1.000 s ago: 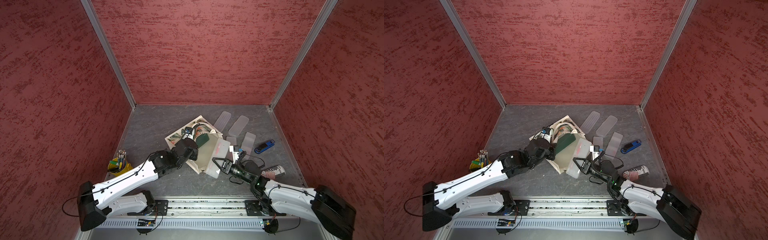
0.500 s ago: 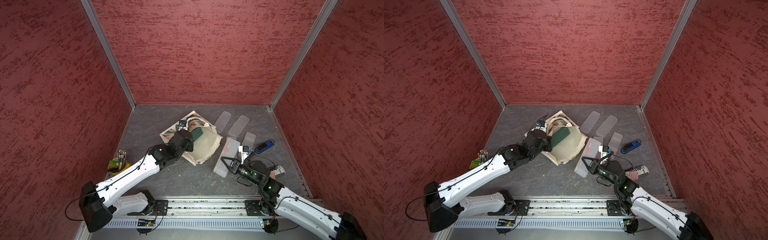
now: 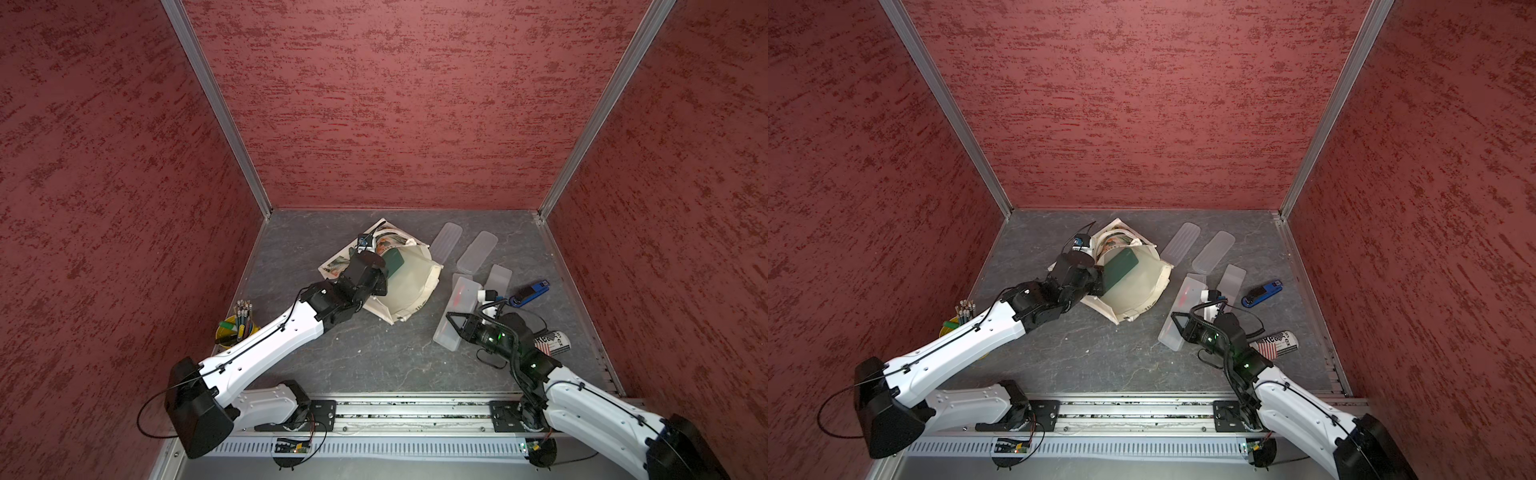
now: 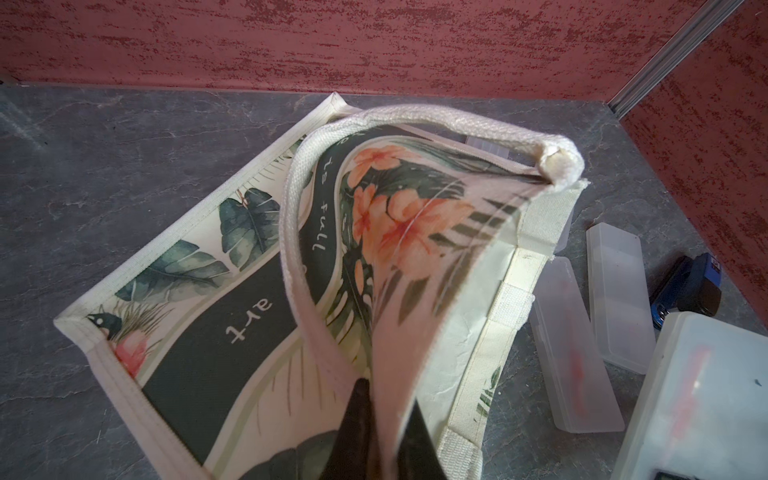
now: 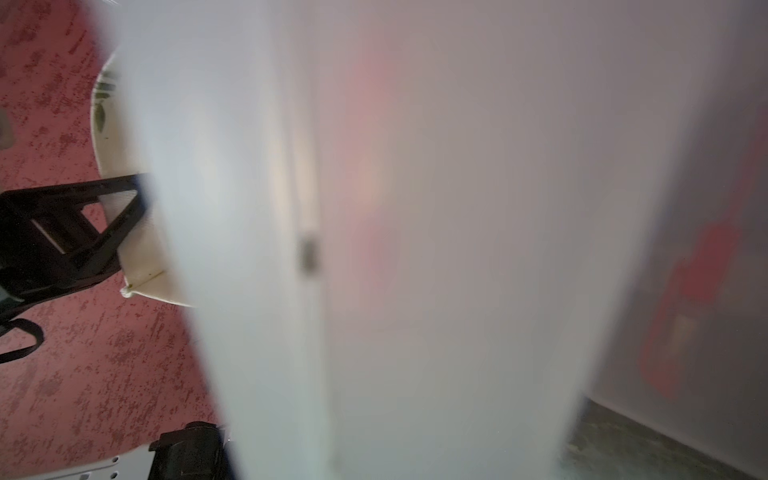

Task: Take out the pencil case from the canvas bag
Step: Place the pencil case at the center of the board.

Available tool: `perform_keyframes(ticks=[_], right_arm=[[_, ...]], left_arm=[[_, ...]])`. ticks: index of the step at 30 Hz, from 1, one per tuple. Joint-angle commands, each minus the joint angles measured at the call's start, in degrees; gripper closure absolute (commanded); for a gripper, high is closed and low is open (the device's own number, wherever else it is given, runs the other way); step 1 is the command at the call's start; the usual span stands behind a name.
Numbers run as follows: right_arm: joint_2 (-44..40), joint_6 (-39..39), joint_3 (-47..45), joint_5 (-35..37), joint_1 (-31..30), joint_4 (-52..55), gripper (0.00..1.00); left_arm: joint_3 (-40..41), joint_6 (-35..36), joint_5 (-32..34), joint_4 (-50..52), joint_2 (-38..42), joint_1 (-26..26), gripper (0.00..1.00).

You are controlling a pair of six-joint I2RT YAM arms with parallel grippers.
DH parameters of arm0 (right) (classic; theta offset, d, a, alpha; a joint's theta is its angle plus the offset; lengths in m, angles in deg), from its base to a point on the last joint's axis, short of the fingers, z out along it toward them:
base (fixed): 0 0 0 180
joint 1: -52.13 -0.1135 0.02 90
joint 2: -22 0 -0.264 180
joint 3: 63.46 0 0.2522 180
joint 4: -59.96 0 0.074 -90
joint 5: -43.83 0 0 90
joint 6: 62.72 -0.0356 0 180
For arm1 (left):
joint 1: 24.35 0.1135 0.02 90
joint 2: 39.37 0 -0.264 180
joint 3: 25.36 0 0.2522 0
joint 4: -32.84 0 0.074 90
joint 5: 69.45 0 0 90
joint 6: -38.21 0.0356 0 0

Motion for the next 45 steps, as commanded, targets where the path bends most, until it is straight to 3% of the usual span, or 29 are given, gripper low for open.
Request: perform_keyframes(ticks=[1,10,20,26,37,45], right_arm=[[2.96,1.62,0.22,-3.51,1.59,-7.33,0.73],[8.10,2.40,2.74,-6.22,5.45,-9.57,0.74],[11.16,2.78,4.98,-6.87,7.56,-9.67,0.74],[11.09,2.43,4.72,-7.64,8.16,-9.16,0.74],[9.48,3.60,3.86,-8.20,9.44,-6.82,0.73],[14.21,6.58,6.66,-7.60,9.67,-5.03,0.73]], left_arm=[[-2.19,-0.36,2.35,-1.46,2.09,1.15,1.00],[1.42,0.08,-2.09,-1.63,6.84,6.03,1.00],[3.67,1.48,-5.84,-3.12,9.90,8.07,1.00],[7.61,1.14,-9.18,-7.45,10.65,8.14,1.00],[7.30,-0.72,-11.03,-8.32,9.47,7.95,1.00],[6.68,-0.74,-10.83,-7.87,9.66,7.21,1.00]])
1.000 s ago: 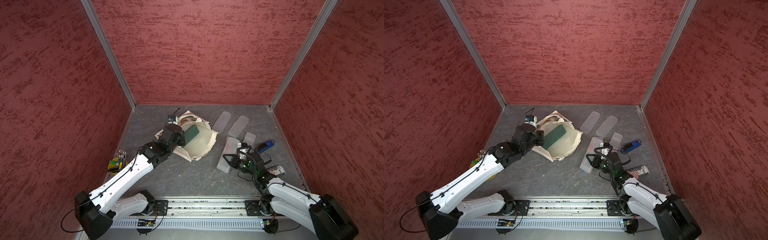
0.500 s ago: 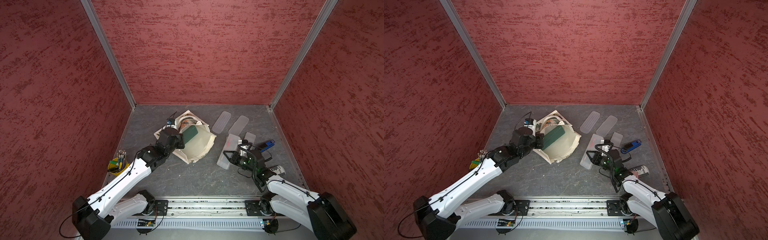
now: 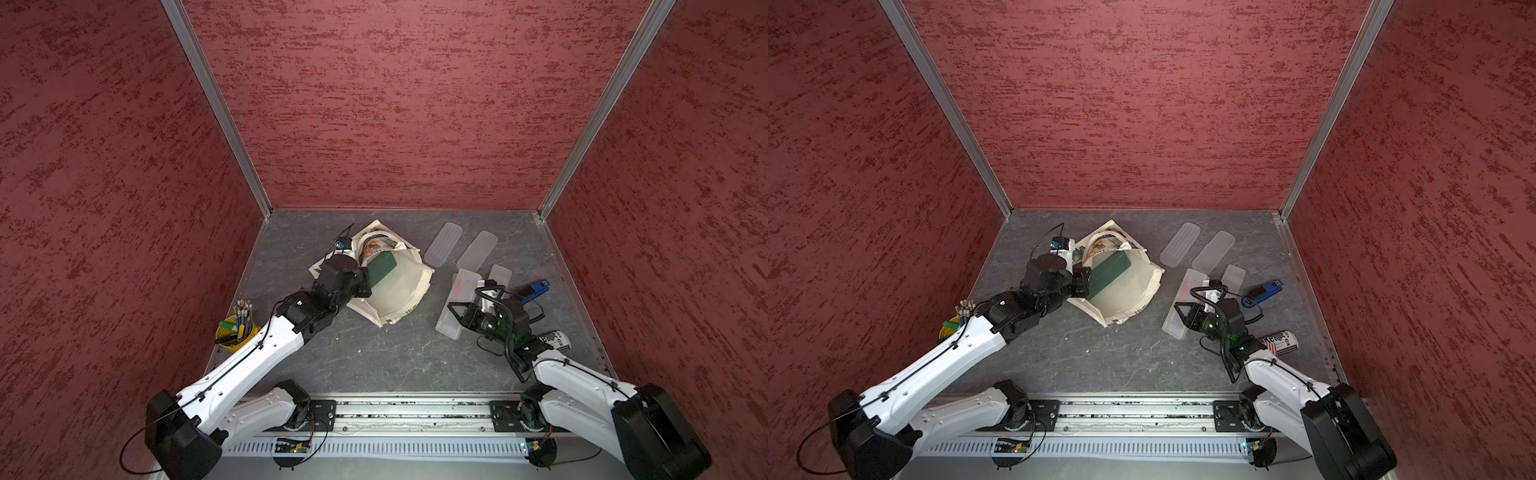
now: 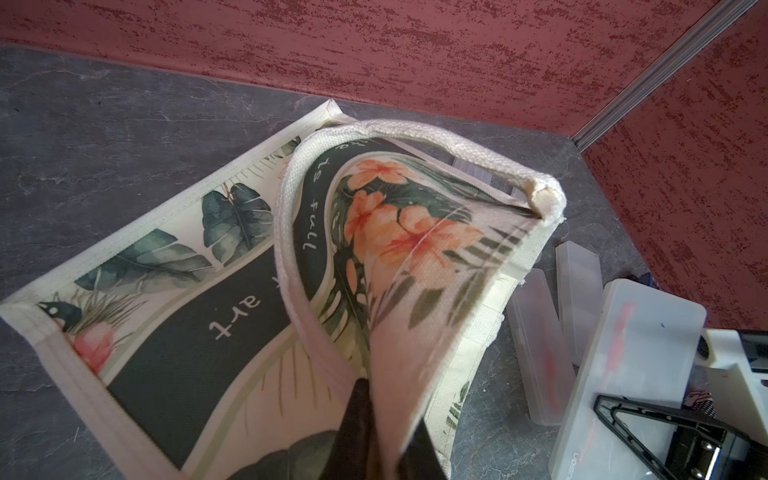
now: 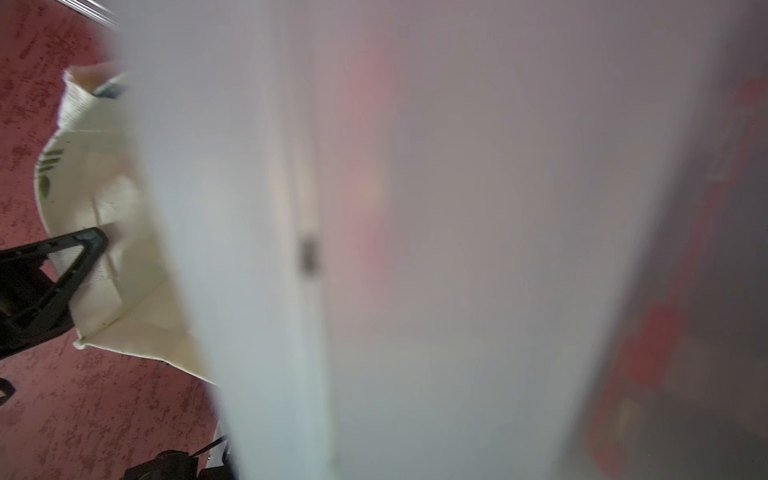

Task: Take out the pencil case from the canvas bag
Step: Place the pencil case at the center of the board.

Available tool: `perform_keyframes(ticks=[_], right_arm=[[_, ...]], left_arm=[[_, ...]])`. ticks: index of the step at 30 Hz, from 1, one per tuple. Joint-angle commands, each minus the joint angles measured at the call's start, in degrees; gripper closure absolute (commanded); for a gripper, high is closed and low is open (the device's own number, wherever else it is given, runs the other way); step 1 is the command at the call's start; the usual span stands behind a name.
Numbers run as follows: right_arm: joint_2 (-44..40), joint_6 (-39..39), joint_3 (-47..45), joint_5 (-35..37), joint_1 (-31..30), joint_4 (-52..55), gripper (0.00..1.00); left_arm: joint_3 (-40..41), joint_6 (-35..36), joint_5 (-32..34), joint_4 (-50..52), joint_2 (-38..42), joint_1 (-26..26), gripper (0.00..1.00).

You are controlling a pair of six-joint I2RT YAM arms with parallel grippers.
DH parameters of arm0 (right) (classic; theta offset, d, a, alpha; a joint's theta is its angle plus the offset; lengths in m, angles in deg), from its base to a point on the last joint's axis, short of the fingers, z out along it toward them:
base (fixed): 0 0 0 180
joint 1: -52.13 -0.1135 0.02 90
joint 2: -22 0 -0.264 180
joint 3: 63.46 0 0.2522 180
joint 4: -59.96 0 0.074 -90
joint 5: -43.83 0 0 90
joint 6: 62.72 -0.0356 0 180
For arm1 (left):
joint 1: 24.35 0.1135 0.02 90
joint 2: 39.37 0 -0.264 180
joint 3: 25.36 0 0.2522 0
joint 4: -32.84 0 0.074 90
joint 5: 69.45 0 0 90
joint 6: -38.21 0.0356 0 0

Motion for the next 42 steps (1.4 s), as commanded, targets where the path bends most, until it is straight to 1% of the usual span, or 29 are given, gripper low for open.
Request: perform_keyframes(ticks=[1,8,13,15,22,27,30,33,35,37,38,42], right_arm=[[2.43,2.33,3.47,-0.16,0.50,0.14,0.73],[13.60,1.67,7.50,-2.05,0.47,-4.95,0.74],[22.93,0.04,12.40,-4.72,0.26,-6.63,0.75],[26.48,-0.41,13.89,-4.44,-0.13,-6.92,0.75],[33.49,-0.26,19.79,-4.32,-0.62,-4.99,0.73],[36.54,-1.14,21.46,-4.75,-1.44,-5.81,0.74],[38.75,-1.81,22.57,-4.75,-1.94,-5.61,0.71],[40.53,-1.96,24.13,-4.85,-2.24,-4.79,0.70],[41.02,-1.16,25.99,-3.82,-2.25,-1.80,0.66],[41.11,0.79,28.60,-1.91,-2.24,3.66,0.54],[40.85,1.62,29.70,-0.80,-2.29,5.92,0.46],[38.85,2.99,32.03,1.38,-2.28,10.97,0.31]], left_arm=[[-1.66,-0.20,-0.12,-2.69,0.55,-0.23,1.00],[-3.45,1.86,0.38,0.82,3.66,0.17,1.00],[-2.96,1.94,0.10,0.41,5.76,1.00,1.00],[-2.67,1.83,-0.22,0.15,6.01,1.17,1.00],[-2.32,1.22,-0.67,-0.05,5.89,1.36,1.00],[-1.74,1.05,-0.53,0.43,5.77,1.58,1.00],[-1.31,1.06,-0.38,0.52,5.74,1.79,1.00],[-0.61,0.22,-0.61,0.07,6.14,1.97,1.00],[-0.15,0.03,-1.18,-0.71,6.61,2.02,1.00],[0.06,-0.01,-1.46,-0.95,6.94,2.06,1.00],[0.14,-0.01,-1.45,-0.89,7.06,2.05,1.00],[0.49,-0.01,-1.63,-0.64,7.51,2.06,1.00]])
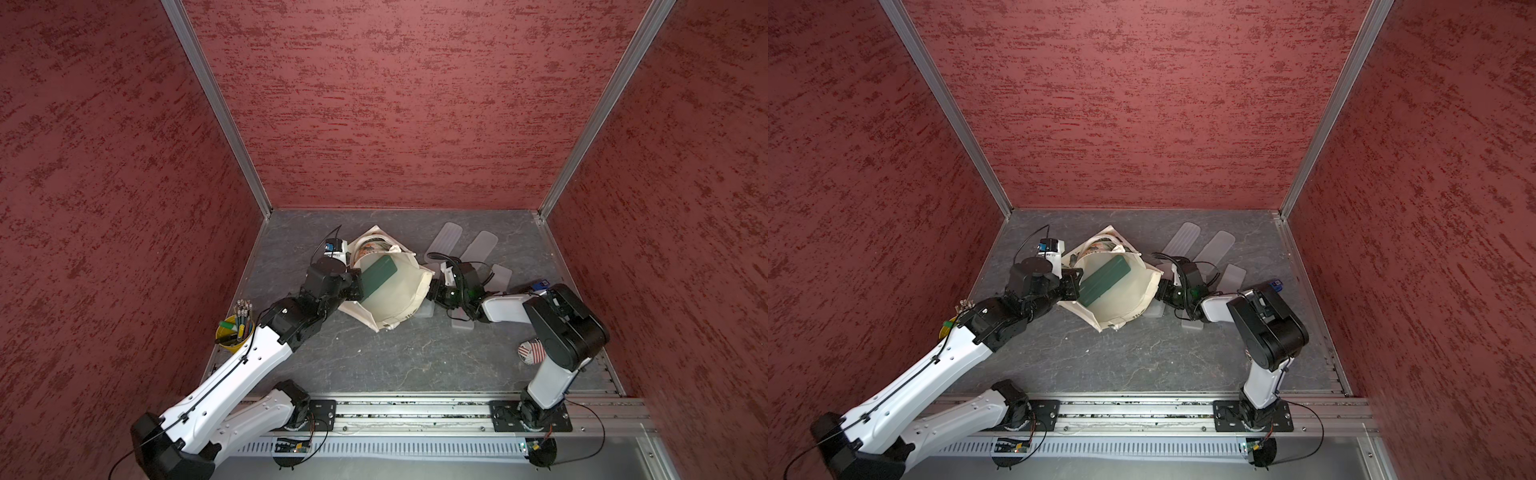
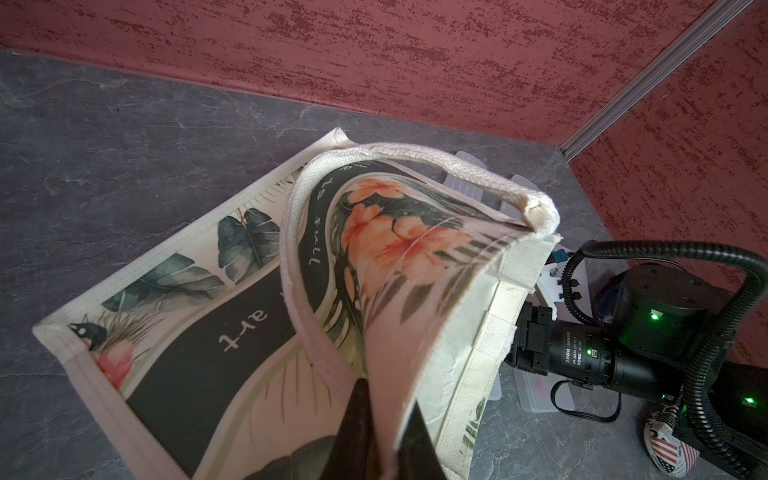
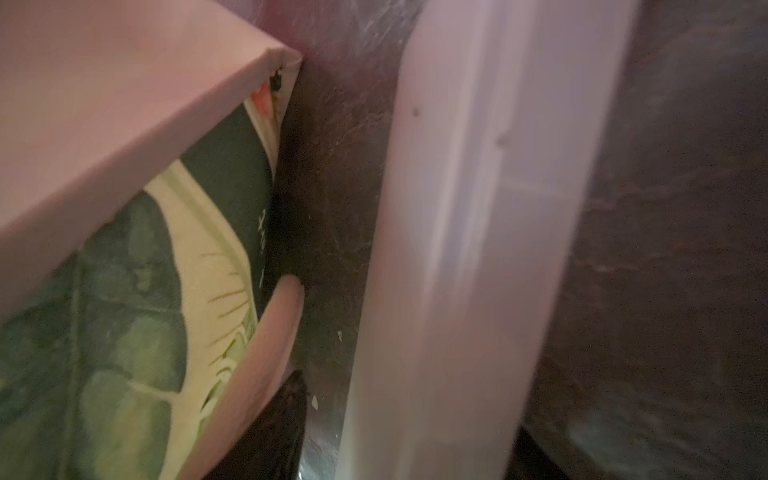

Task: Take out the pencil case from the canvas bag
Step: Place the pencil case at the center of the board.

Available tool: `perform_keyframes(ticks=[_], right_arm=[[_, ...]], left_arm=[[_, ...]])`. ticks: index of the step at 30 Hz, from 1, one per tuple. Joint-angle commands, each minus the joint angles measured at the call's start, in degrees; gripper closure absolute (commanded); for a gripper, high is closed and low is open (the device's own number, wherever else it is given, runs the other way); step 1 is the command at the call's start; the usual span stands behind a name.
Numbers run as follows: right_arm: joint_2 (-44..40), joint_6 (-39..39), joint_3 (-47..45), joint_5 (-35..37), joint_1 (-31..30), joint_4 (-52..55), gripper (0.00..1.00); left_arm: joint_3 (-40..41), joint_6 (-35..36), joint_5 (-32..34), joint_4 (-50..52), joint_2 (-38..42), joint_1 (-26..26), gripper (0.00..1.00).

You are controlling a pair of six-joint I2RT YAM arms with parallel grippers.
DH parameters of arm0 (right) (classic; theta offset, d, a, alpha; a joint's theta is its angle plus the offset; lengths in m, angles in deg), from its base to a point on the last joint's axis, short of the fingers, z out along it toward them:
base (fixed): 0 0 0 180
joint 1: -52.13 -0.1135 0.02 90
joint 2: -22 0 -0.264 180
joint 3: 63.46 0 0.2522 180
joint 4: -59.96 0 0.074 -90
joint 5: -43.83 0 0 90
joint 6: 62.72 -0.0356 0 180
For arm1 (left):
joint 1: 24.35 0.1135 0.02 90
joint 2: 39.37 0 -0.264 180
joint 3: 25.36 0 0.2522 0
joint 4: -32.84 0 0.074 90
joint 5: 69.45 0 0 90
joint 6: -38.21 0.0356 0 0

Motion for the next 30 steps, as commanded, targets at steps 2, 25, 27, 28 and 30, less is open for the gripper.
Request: perform_keyframes(ticks=[2,25,27,28,30], right_arm=[[-4.16,2.64,2.28,5.25,-0.25,7.22,0.26],[-39.42,-3.03,-17.04,10.14,-4.09,-3.96,0.01],[-40.61,-3.33,-17.37,13.29,-7.87,-3.63,0.01],[-40.88,-4.00,-17.34,14.85,-10.04,-3.23,0.01],[-40.98,-5.45,-17.70,16.02,-13.50,-4.24,0.01]], left_arm=[[0.47,-0.46,-0.39,-4.16,2.05,0.46,1.00],[2.55,-0.86,-6.12,-3.73,2.86,0.73,1.00],[2.63,-0.77,-6.91,-3.27,2.93,0.68,1.00],[2.70,-0.86,-7.14,-3.00,3.01,0.68,1.00],[2.81,-0.24,-7.67,-2.33,3.39,0.64,1.00]])
